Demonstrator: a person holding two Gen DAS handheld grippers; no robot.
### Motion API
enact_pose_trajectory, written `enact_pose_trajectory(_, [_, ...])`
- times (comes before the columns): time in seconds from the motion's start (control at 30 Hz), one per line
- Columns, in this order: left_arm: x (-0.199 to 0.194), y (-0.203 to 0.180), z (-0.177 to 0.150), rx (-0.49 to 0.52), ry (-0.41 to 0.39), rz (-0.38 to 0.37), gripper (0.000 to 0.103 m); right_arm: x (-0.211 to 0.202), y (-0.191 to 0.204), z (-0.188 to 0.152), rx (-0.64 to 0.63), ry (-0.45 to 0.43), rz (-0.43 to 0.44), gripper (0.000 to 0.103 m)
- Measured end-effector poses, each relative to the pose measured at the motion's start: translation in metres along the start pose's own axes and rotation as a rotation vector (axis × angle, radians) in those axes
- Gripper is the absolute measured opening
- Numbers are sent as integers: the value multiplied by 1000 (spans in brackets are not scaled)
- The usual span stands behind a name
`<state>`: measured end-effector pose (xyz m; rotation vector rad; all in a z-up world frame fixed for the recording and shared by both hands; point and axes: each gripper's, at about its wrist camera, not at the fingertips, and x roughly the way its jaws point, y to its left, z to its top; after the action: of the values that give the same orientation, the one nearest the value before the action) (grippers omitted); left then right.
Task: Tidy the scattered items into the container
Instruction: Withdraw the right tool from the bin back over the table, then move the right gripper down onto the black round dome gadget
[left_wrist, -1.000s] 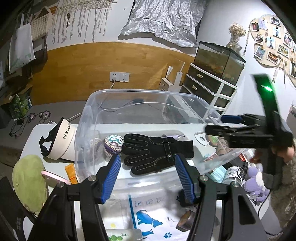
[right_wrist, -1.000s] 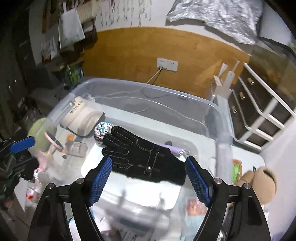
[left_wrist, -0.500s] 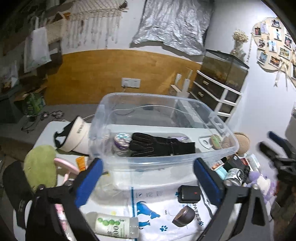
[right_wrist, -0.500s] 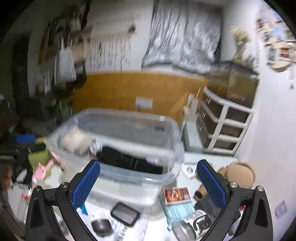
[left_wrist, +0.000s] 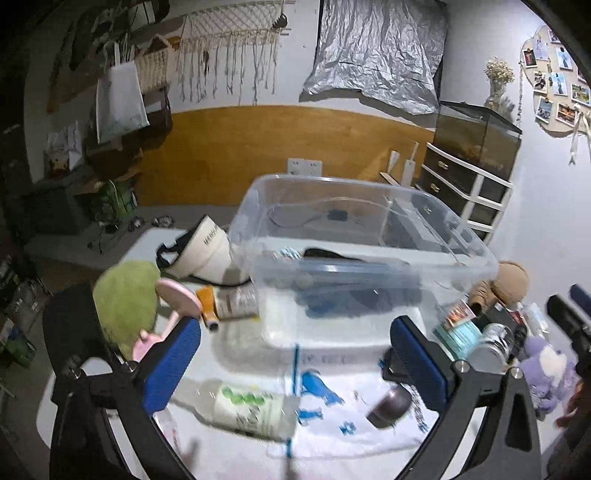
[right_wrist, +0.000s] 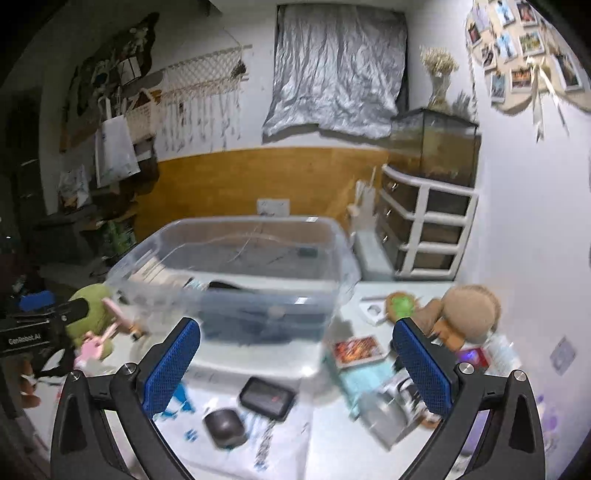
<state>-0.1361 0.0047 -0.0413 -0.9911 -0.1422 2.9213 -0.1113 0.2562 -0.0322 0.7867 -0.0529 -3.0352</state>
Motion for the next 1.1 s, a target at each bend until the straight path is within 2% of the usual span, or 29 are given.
enact_pose_trajectory(0.13, [-10, 0, -14, -8, 19, 10, 103, 0, 4, -18, 61, 101, 102, 103])
enact_pose_trajectory(0.23, [-16, 1, -23, -13, 30, 34, 103, -7, 10, -30, 100, 141, 154, 103])
enact_pose_trajectory(0.37, [-22, 7, -34, -30, 42, 58, 103, -21, 23, -33, 68, 141, 221, 103])
enact_pose_trajectory(0.5, [-27, 17, -44, -71, 53, 41, 103, -34, 38, -35, 27, 135, 263, 103])
enact_pose_trajectory(0.73, [-34, 31, -54, -39, 73, 20, 101, -37, 67, -36, -19, 195, 253, 103])
enact_pose_trajectory(0.83, [-37, 42, -56, -23, 82, -1, 101, -33, 71, -36, 4, 217, 228, 103])
enact_pose_trajectory(0.9, [-36, 47, -58, -7, 93, -14, 89, -25, 67, -40, 43, 258, 215, 103])
enact_pose_trajectory(0.93, [-35, 49, -60, -1, 106, -19, 80, -19, 64, -44, 70, 290, 211, 99])
enact_pose_trajectory(0.97, [-33, 51, -61, 1, 119, -27, 76, -11, 59, -48, 99, 326, 207, 91])
enact_pose_trajectory(1.07, [-29, 57, -65, 3, 150, -57, 72, 9, 46, -65, 170, 412, 185, 75])
enact_pose_trajectory(1.1, [-28, 58, -66, 6, 156, -63, 72, 15, 41, -72, 183, 433, 169, 73])
